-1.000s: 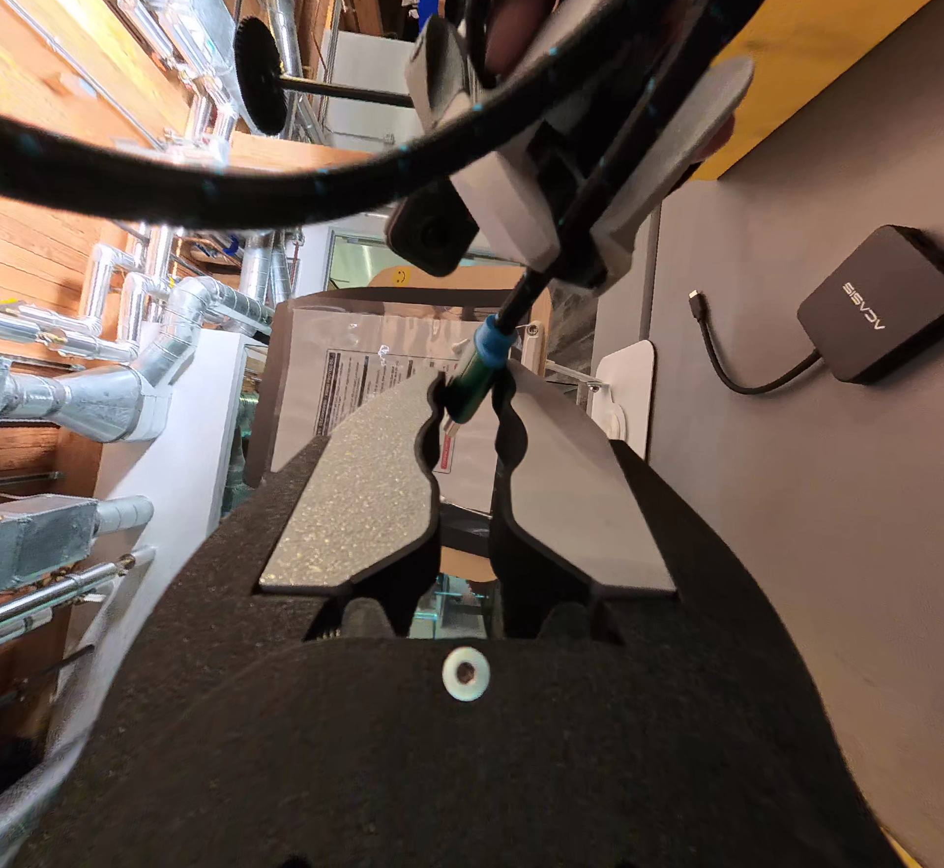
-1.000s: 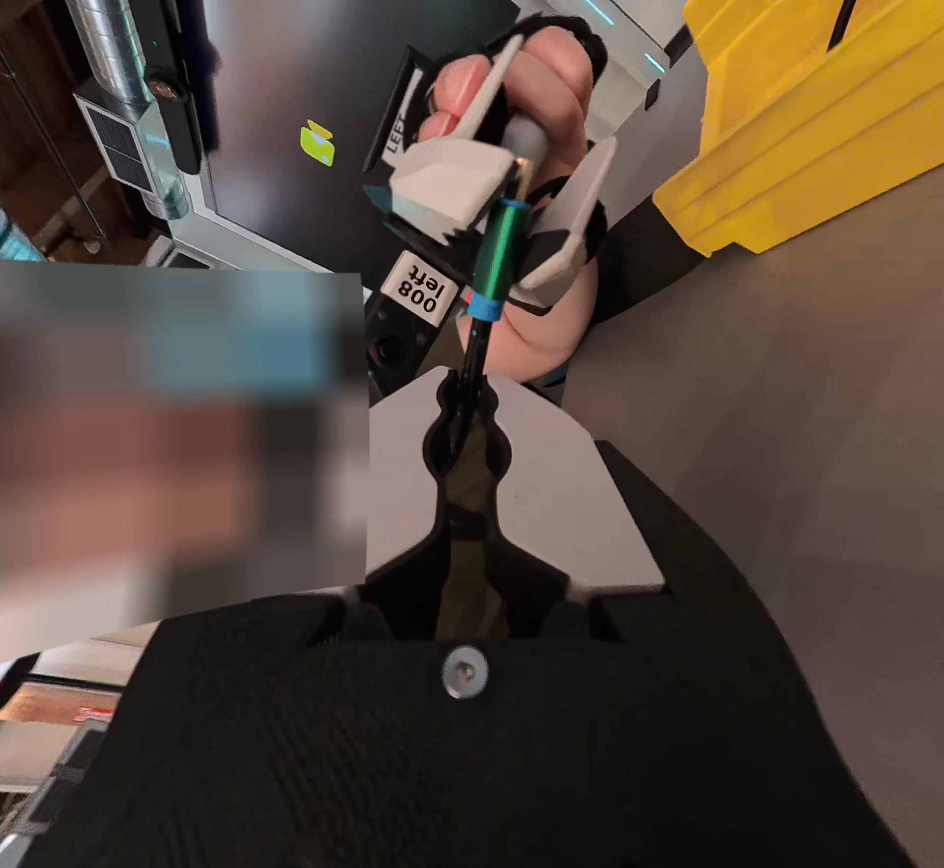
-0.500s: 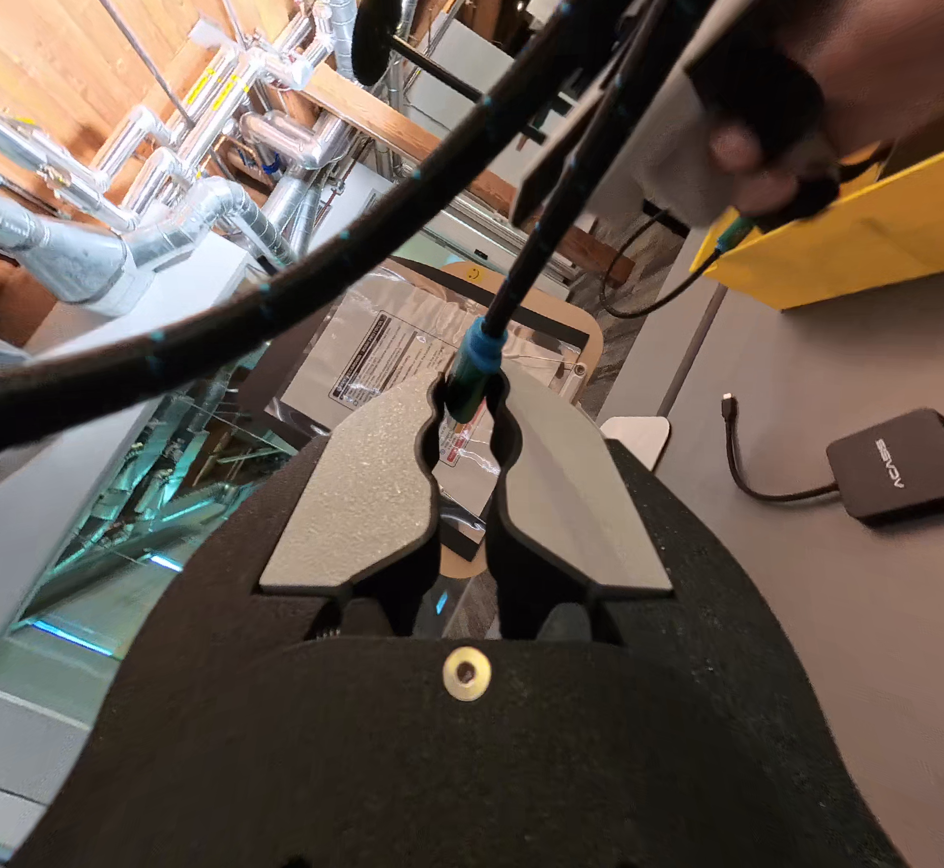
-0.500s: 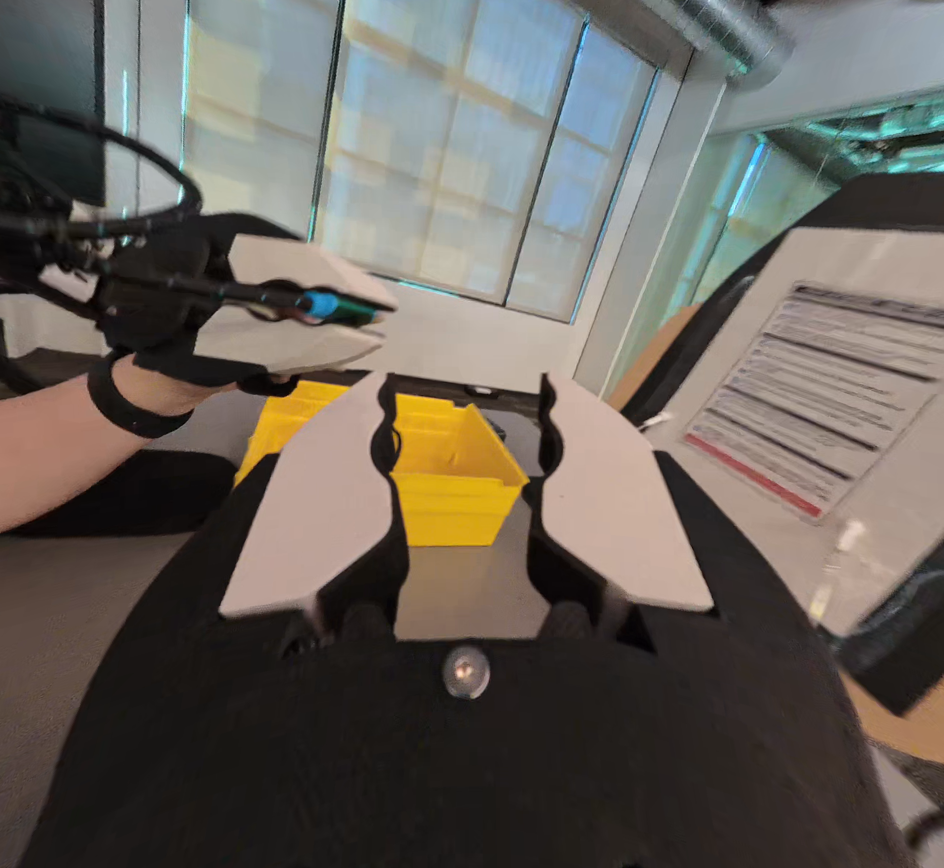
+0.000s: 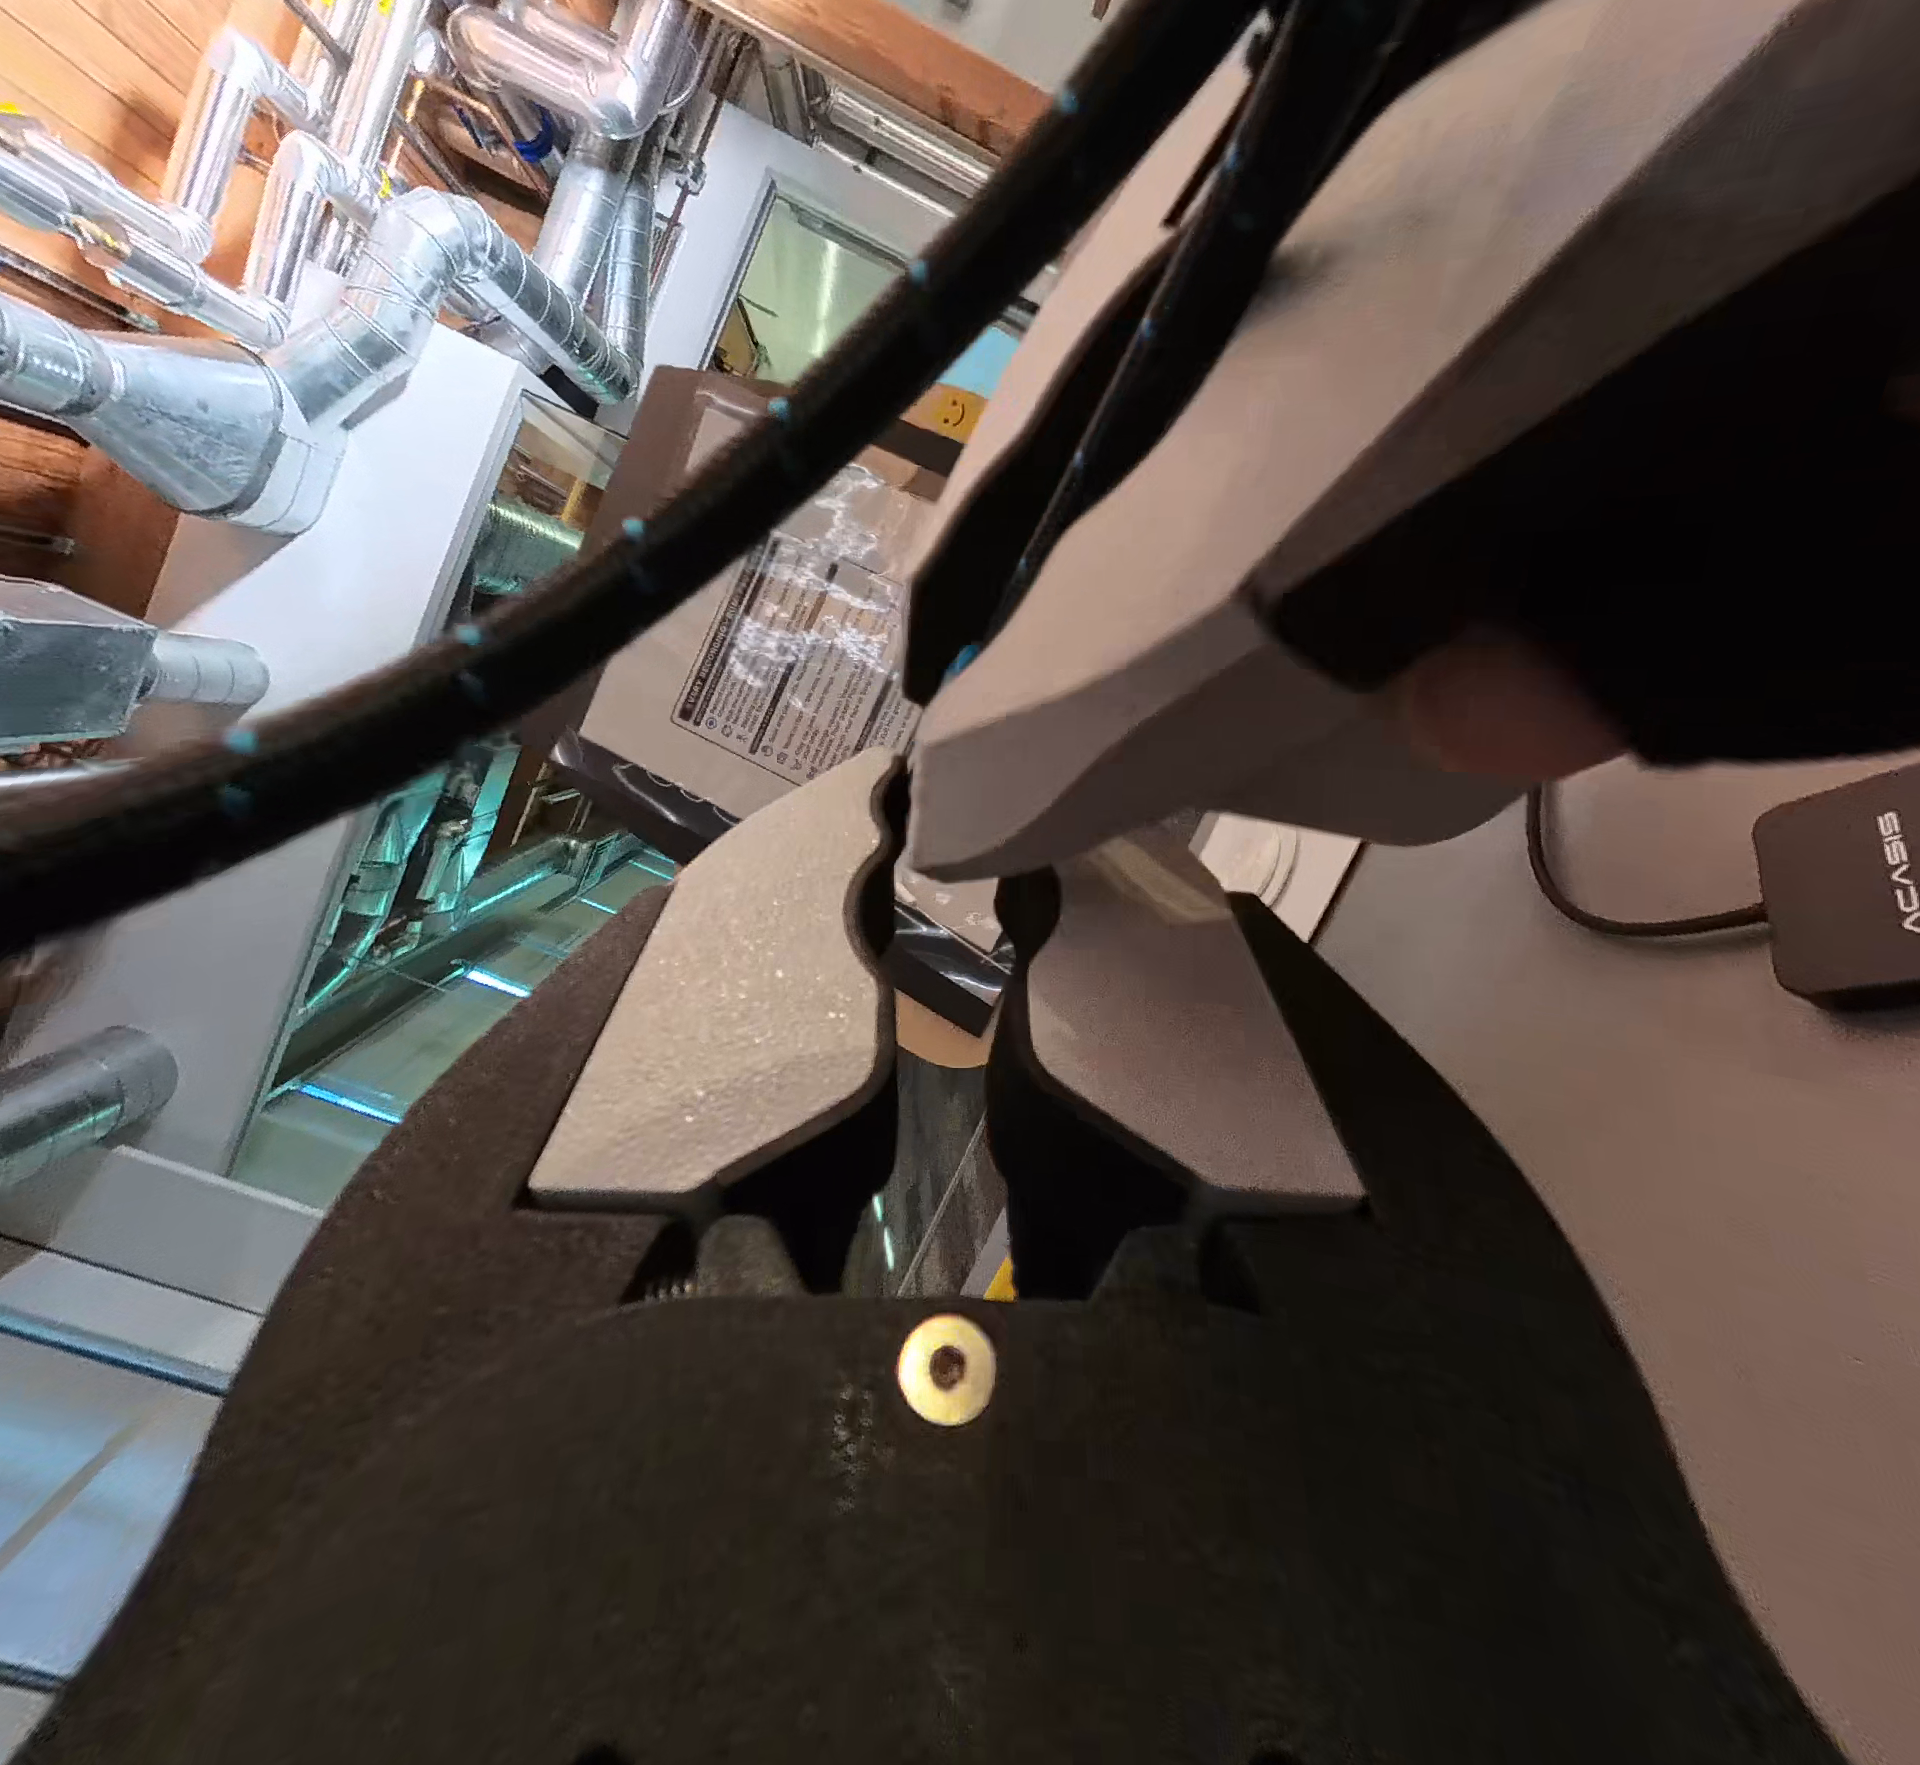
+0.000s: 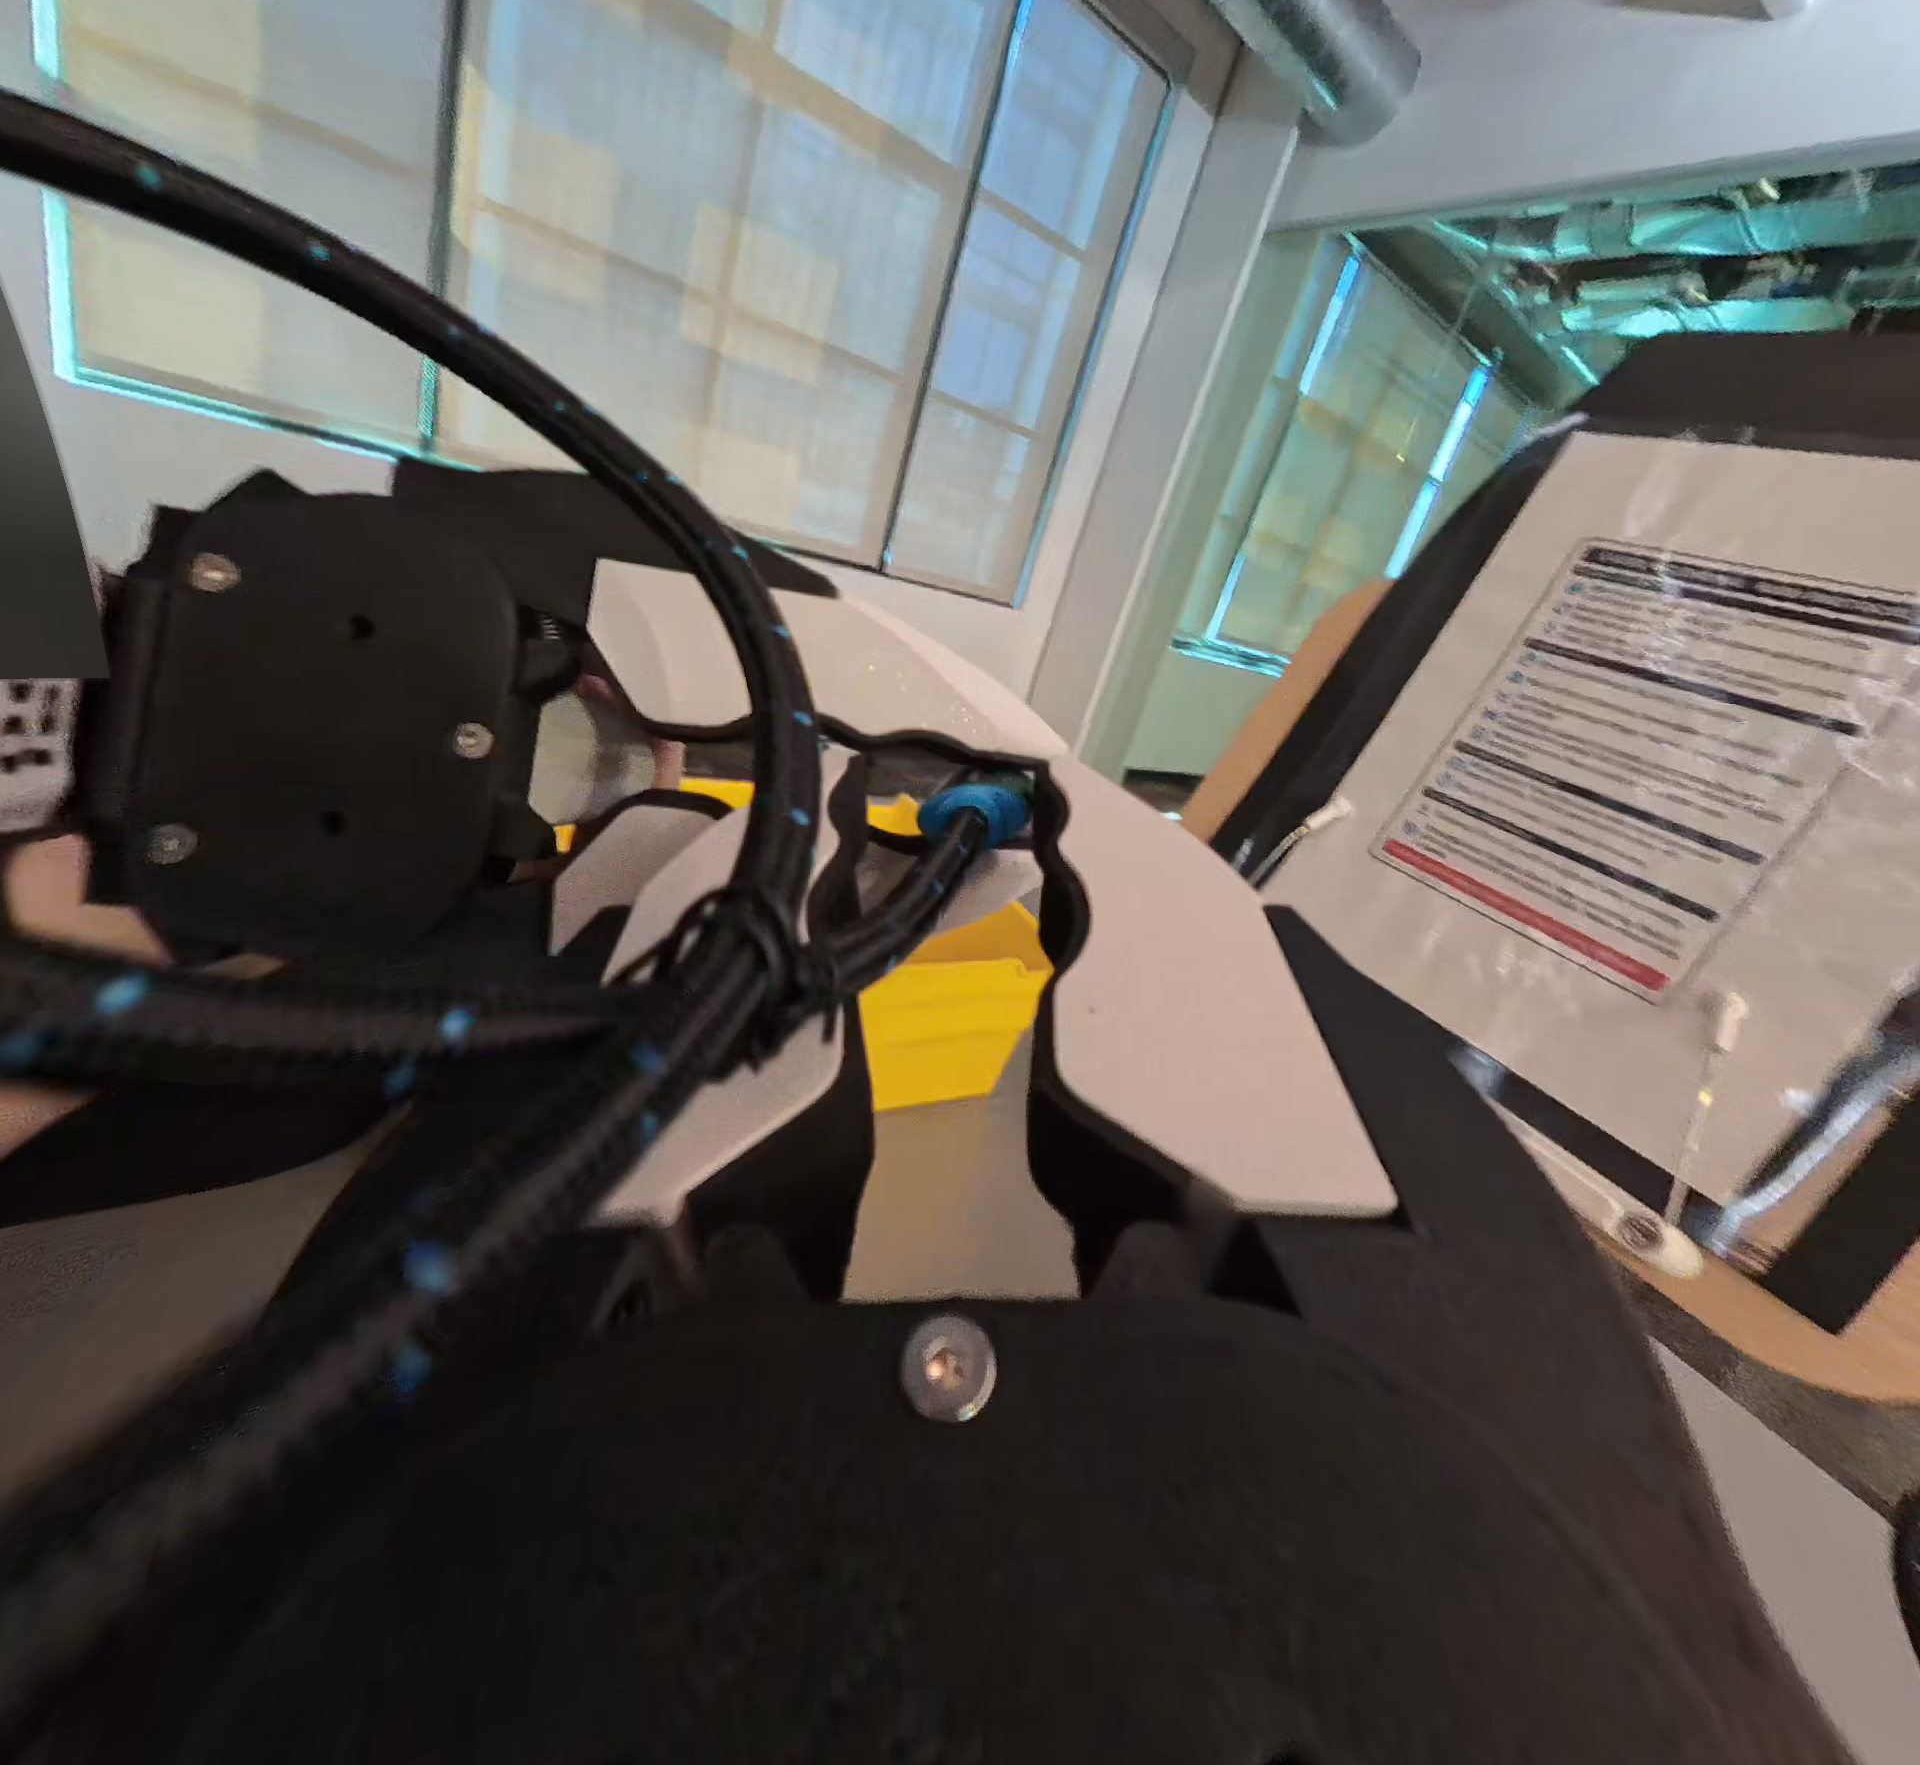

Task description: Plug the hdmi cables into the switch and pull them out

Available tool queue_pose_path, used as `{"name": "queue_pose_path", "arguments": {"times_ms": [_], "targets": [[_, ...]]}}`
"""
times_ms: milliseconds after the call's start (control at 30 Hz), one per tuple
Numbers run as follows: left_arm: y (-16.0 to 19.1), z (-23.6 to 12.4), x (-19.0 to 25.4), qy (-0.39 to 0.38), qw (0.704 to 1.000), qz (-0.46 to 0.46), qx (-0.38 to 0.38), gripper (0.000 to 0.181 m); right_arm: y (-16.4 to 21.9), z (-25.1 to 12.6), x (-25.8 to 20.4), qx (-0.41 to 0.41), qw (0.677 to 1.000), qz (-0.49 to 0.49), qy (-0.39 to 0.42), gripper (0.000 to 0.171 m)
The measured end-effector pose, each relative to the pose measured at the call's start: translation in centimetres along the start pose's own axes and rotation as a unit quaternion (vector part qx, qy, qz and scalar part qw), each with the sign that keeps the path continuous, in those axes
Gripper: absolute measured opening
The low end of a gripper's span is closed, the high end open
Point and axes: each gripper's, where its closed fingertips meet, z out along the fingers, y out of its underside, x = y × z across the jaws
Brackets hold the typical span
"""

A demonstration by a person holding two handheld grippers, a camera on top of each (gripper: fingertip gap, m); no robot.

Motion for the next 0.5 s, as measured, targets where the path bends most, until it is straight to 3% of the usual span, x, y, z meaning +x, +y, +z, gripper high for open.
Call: {"name": "queue_pose_path", "arguments": {"times_ms": [33,167,500], "targets": [[0.0,0.1,0.1,0.001,1.000,0.001,-0.003,0.014,0.3,0.0,0.3,-0.008,1.000,-0.007,0.015,0.026],[0.6,0.3,0.5,-0.002,0.999,0.032,-0.031,0.012,1.0,0.2,0.7,-0.040,0.999,-0.021,0.027,0.019],[1.5,0.5,1.1,0.015,0.997,0.054,-0.061,0.012,2.0,0.4,0.6,-0.082,0.996,-0.030,0.015,0.021]]}}
